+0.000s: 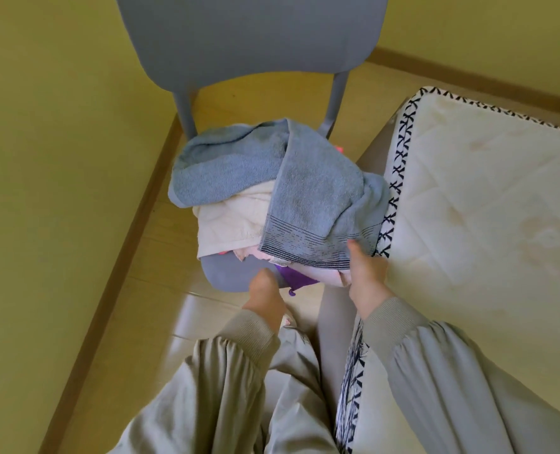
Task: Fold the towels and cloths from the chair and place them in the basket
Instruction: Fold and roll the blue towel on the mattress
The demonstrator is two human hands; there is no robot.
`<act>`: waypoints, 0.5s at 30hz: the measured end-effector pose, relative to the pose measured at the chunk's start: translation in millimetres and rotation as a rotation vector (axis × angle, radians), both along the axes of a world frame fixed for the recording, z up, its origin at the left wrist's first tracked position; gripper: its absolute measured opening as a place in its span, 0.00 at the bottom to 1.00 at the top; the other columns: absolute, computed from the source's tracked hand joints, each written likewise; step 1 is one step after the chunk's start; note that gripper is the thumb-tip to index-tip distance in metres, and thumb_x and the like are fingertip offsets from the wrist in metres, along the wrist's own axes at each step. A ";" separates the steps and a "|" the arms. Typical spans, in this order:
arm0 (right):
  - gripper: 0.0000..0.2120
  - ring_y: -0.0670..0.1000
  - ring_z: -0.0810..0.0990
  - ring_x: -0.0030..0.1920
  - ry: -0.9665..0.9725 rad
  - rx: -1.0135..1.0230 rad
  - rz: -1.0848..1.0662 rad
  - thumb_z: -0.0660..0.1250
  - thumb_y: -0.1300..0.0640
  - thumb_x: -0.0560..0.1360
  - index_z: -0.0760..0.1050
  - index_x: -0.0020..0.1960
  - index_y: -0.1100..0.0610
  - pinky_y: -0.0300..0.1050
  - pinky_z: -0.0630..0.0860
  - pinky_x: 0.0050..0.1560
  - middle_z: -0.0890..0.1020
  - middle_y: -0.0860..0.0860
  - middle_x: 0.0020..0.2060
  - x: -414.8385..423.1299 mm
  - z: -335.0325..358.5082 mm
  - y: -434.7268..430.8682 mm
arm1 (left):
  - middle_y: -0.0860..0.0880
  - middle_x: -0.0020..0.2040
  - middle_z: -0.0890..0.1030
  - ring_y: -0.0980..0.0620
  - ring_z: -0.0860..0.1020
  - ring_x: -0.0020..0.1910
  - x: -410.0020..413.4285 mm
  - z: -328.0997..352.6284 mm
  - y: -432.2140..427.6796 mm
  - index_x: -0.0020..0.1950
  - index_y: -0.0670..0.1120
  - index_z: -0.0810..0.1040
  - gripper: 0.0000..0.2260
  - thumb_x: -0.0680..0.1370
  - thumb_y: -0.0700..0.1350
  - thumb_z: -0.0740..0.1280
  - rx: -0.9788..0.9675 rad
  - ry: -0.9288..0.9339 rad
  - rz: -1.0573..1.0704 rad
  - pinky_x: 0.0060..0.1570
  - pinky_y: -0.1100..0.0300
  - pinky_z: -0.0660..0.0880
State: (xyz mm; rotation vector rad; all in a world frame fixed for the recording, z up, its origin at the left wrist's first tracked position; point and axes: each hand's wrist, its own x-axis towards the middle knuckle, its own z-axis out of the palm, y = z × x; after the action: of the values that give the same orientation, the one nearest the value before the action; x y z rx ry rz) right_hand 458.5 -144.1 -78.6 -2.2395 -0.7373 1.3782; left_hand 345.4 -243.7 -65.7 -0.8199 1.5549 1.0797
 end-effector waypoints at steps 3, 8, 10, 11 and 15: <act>0.24 0.54 0.79 0.52 -0.008 0.160 0.124 0.71 0.54 0.70 0.71 0.60 0.64 0.49 0.77 0.55 0.80 0.56 0.54 -15.6 32.6 11.5 | 0.41 0.67 0.71 0.41 0.70 0.66 -14.7 19.8 14.2 0.72 0.37 0.64 0.22 0.78 0.39 0.59 -0.146 0.580 -0.228 0.62 0.53 0.67; 0.24 0.56 0.76 0.59 -0.108 0.437 0.699 0.64 0.59 0.69 0.69 0.65 0.59 0.52 0.73 0.61 0.77 0.57 0.59 -34.7 66.1 28.5 | 0.40 0.64 0.72 0.40 0.68 0.66 -25.1 52.9 36.4 0.67 0.40 0.68 0.24 0.71 0.32 0.61 0.151 0.962 -0.748 0.64 0.50 0.65; 0.31 0.56 0.64 0.71 -0.210 0.416 1.048 0.65 0.63 0.73 0.60 0.73 0.60 0.48 0.61 0.71 0.65 0.58 0.71 -33.6 65.1 35.2 | 0.39 0.60 0.74 0.39 0.70 0.61 -29.4 53.3 46.2 0.66 0.41 0.69 0.24 0.70 0.33 0.61 0.222 0.956 -0.817 0.61 0.49 0.68; 0.32 0.56 0.57 0.74 -0.290 0.410 1.219 0.65 0.61 0.74 0.56 0.75 0.59 0.48 0.55 0.73 0.60 0.58 0.74 -33.3 62.7 38.8 | 0.39 0.61 0.73 0.39 0.70 0.62 -31.7 50.1 52.0 0.69 0.41 0.67 0.25 0.71 0.34 0.62 0.220 0.960 -0.854 0.62 0.48 0.68; 0.31 0.52 0.45 0.77 -0.492 0.357 1.559 0.57 0.47 0.80 0.46 0.78 0.50 0.54 0.43 0.74 0.47 0.52 0.78 -32.2 49.2 46.5 | 0.42 0.67 0.71 0.40 0.68 0.63 -33.8 32.3 60.2 0.74 0.43 0.62 0.27 0.74 0.37 0.63 0.159 1.113 -1.008 0.62 0.50 0.64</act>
State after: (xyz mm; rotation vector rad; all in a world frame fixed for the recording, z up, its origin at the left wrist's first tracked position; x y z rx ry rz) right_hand 426.2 -97.5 -29.3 -1.4843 -2.9460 0.8788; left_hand 311.6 -183.5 -33.4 0.8358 2.2932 0.8356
